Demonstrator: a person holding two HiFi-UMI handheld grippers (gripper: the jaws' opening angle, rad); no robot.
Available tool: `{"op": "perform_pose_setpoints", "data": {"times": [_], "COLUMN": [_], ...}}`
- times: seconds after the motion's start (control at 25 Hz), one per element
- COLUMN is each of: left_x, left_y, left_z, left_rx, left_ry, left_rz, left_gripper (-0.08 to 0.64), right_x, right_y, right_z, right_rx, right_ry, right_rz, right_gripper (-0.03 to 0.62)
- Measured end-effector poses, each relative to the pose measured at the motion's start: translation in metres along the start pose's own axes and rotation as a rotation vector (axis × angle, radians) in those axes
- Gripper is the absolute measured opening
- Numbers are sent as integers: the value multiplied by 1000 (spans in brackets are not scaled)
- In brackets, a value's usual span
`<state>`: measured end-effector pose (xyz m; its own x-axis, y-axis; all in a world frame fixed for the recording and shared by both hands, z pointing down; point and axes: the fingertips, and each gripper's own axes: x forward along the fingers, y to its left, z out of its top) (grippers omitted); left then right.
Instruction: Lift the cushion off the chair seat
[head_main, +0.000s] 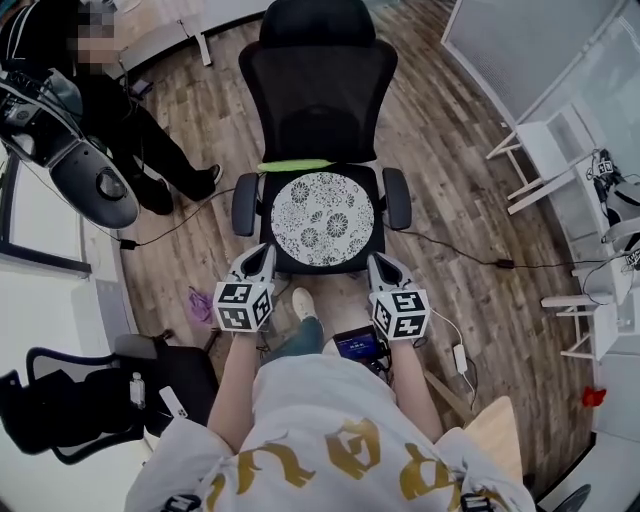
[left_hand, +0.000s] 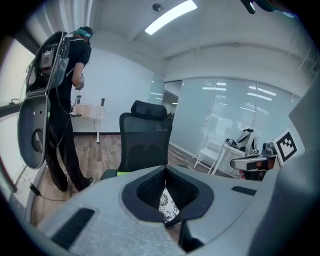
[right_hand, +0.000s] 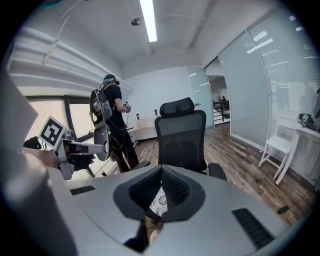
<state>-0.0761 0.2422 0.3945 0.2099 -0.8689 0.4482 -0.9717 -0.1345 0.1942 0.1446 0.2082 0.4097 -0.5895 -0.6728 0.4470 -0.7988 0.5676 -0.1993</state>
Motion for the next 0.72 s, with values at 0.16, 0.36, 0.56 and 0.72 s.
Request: {"op": "perform_pose_setpoints", "data": {"times": [0.16,0.36,0.56,0.72], "left_x": [42,84,117,138], "left_y": [22,51,72,70], "left_z": [18,45,72,100], "left_rx": [10,14,3,-6], "left_ry": [21,35,12,-35], "left_rz": [-11,-41,-91,-199], "left_gripper": [9,9,9,9], "right_x": [36,79,111,128], "right_y": [-18,-32,-40,-48], "right_z": [17,51,71,88], "right_rx": [44,136,212,264], "right_ry": [12,-8,-37,-81], "right_rz": [-12,-25,-45,-50], "right_gripper": [11,11,11,11]}}
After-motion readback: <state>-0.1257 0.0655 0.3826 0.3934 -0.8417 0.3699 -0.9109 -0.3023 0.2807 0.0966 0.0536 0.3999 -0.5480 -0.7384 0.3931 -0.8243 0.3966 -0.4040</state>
